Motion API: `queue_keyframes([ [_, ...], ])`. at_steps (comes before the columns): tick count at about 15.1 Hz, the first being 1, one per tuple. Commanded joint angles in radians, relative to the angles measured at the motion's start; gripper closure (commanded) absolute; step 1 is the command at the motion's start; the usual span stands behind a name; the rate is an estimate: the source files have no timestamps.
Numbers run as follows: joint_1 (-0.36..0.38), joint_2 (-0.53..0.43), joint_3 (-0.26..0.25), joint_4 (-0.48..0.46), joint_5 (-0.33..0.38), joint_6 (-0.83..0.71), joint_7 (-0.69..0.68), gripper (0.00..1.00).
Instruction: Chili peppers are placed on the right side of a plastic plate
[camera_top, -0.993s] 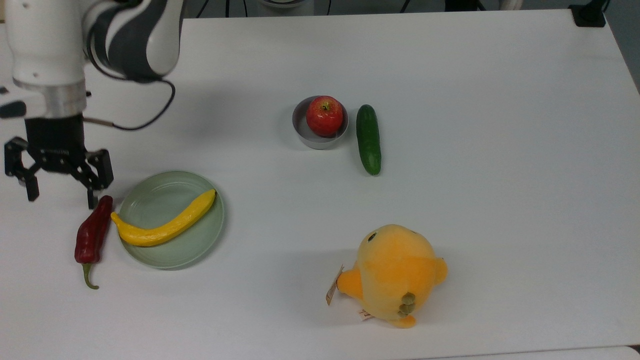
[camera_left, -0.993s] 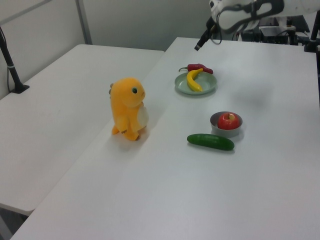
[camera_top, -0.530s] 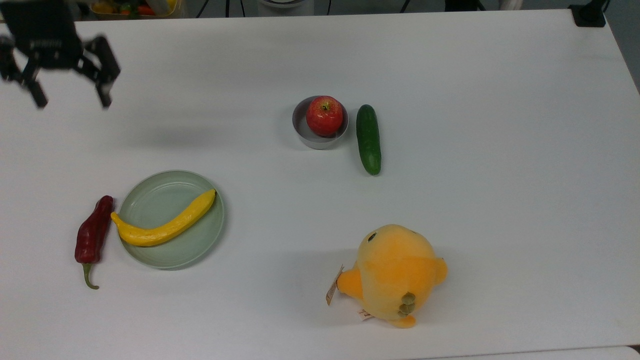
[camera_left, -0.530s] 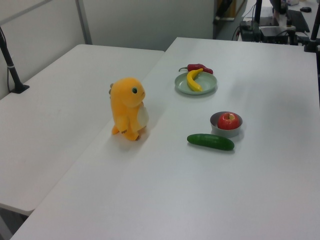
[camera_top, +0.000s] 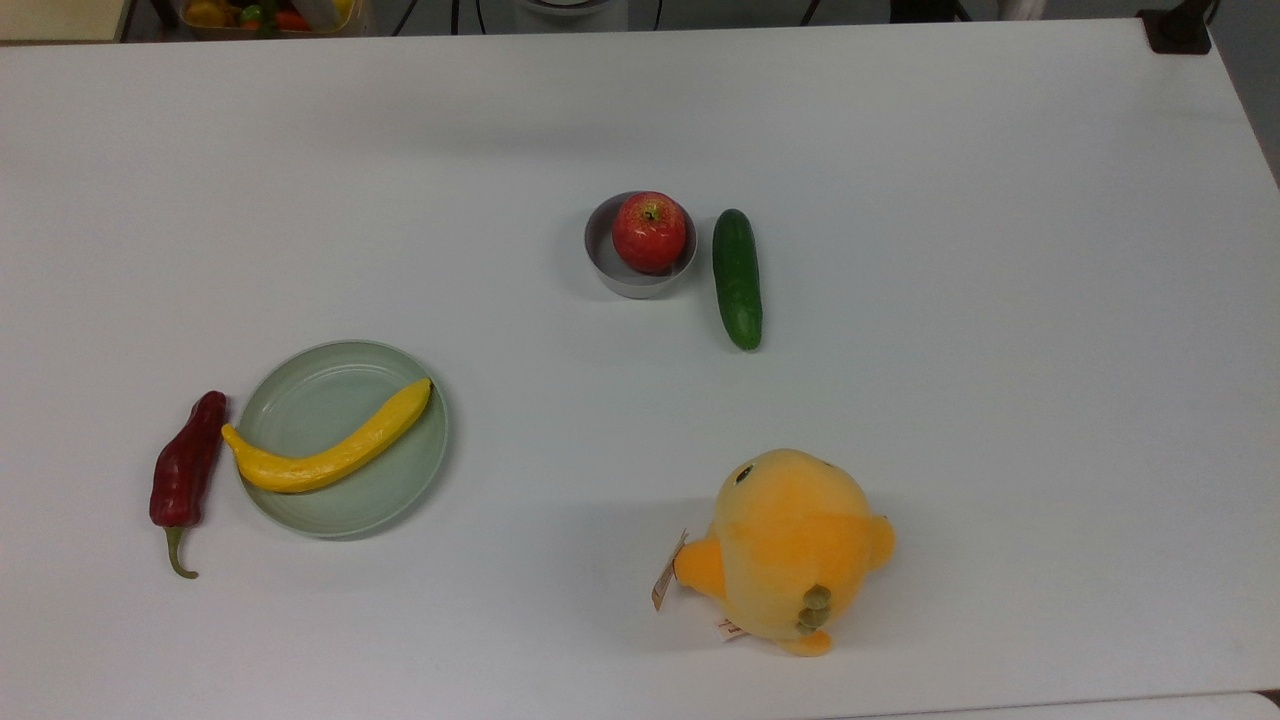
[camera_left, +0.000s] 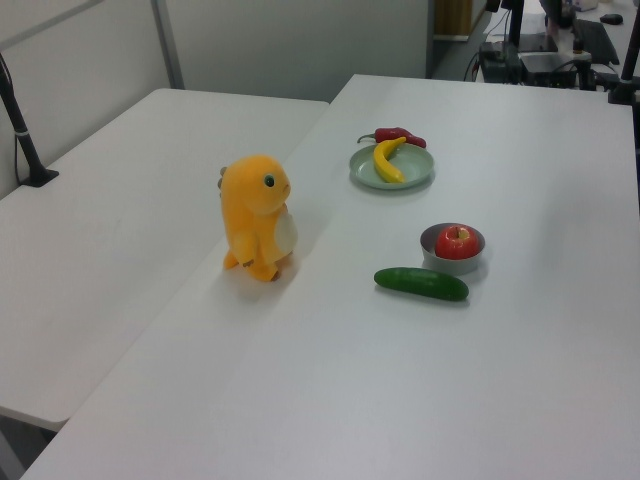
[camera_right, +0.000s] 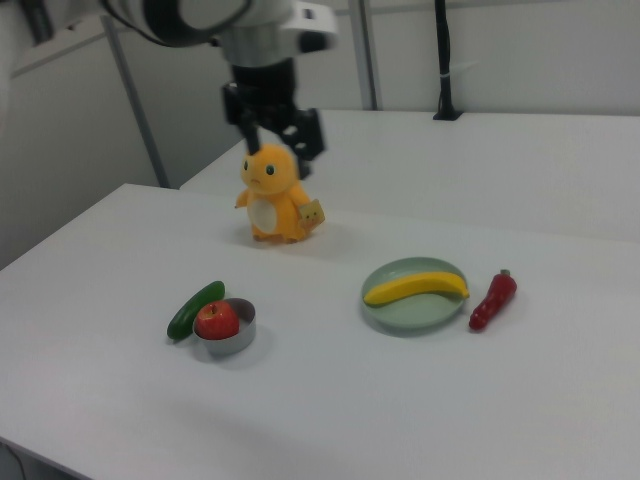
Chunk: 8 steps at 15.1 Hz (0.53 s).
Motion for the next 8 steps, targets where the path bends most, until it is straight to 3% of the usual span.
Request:
queue_keyframes([
  [1,0.133,-0.043,0.0,-0.045,-0.048,-0.048,0.19,0.0],
  [4,0.159,-0.041,0.085,-0.074,-0.069,-0.041,0.234,0.0],
  [8,0.164,-0.052,0.167,-0.187,-0.182,0.074,0.228,0.0],
])
